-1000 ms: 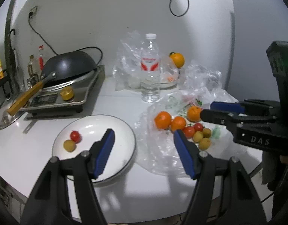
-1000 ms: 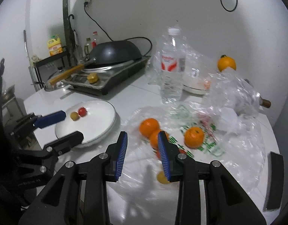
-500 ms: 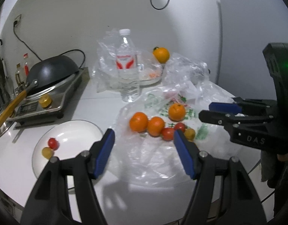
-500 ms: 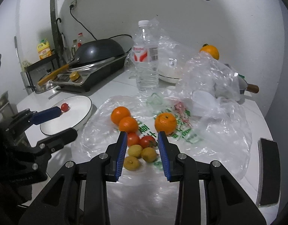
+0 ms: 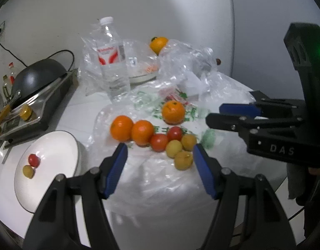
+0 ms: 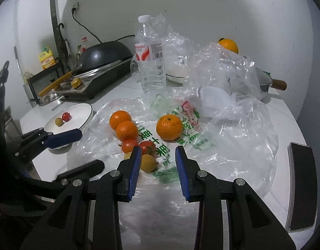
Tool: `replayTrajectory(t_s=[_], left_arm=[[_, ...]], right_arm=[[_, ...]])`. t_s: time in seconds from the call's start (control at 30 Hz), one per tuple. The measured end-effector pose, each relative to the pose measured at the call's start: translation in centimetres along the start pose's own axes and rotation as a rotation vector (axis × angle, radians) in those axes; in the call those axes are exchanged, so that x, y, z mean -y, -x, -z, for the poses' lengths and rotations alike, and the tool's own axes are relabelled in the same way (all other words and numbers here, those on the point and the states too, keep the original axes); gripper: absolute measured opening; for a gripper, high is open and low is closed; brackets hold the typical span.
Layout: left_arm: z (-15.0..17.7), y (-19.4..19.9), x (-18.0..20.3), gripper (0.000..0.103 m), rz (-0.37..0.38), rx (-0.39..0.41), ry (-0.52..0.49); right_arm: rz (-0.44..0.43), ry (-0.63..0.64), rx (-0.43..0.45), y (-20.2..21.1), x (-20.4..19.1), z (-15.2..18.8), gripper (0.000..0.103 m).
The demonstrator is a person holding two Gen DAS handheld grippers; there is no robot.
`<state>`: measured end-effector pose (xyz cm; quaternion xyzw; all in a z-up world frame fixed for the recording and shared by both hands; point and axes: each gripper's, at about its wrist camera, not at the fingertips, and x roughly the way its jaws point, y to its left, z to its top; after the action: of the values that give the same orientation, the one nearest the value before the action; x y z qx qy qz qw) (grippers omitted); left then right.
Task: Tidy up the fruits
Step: 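Grasp a yellow fruit with the left gripper while the right gripper grasps another yellow fruit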
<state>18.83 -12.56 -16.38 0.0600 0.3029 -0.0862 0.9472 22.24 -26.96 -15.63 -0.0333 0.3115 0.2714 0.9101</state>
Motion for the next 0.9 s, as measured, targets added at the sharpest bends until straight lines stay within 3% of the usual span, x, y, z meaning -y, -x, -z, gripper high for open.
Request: replayTrajectory(t_s=[0.43,0.5,0.57,0.7,0.9], left_arm=[[0.1,-3.3,2.1,0.065,0.041,-0.093,-0.036],[0.3,-3.8,2.2,0.053,0.045,-0.112,-0.035],[0.4,-4.3,2.1,0.051,0.046,-0.125,-0.035],[0.6,-5.0,2.1,0.037,0.049,-0.145,-0.033],[0.8,-5.0,1.9,0.027,0.067,-0.154,-0.03]], right_arm=[[-0.038,-0.044,-0.019,-1.4,2.2,0.3,0.035],[-0.05,-0.042,-0.025,-1.7,2.1,0.2,0.035],[-0.061,-0.039,-0.029,-2.0,2.0,0.1,0.035],[-0.076,-0.032,-0.039,-2.3,1.8,-0.1,0.035],[-0.079,-0.008,-0.074,-3.0,1.2,0.0,0.035]])
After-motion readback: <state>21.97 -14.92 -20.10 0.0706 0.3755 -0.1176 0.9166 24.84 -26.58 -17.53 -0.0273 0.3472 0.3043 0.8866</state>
